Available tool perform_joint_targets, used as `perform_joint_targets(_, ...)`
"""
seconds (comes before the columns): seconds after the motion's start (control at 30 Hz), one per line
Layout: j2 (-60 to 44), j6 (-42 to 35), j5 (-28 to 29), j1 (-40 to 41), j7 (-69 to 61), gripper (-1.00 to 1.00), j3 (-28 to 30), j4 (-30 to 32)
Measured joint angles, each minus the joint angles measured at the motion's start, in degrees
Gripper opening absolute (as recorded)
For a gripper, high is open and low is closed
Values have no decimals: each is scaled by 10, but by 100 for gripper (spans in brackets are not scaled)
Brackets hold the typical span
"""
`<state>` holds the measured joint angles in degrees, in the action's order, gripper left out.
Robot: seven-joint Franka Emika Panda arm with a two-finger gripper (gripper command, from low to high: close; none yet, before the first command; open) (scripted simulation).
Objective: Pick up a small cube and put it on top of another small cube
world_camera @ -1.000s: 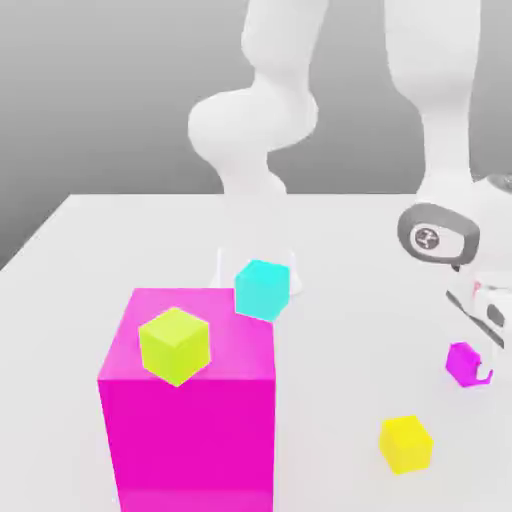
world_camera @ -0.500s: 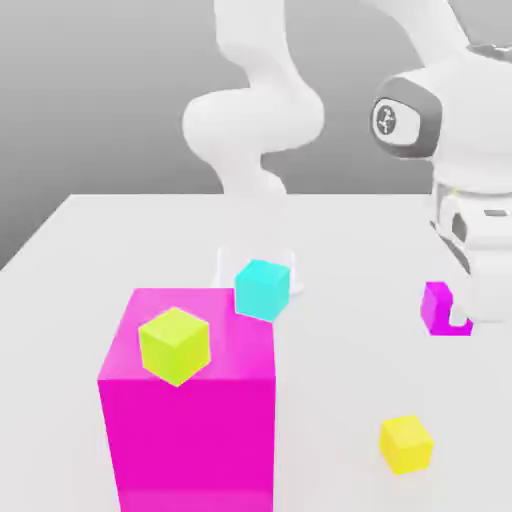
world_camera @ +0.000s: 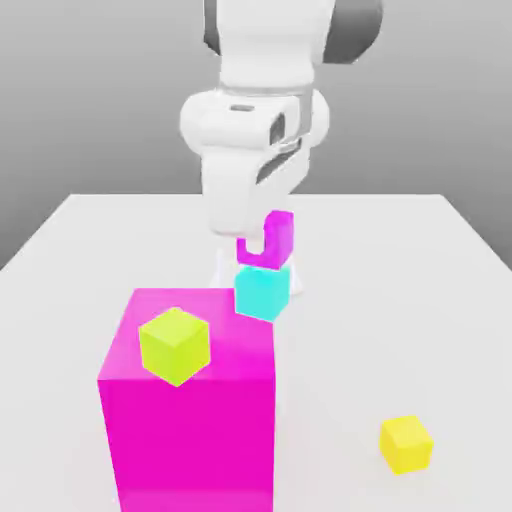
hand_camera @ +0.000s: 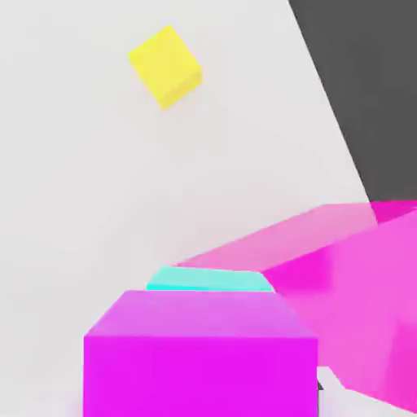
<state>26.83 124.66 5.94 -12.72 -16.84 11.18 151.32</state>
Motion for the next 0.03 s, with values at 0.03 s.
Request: perform_joint_targets(0.03, 0, 0, 0, 0, 0, 100, 0, 0)
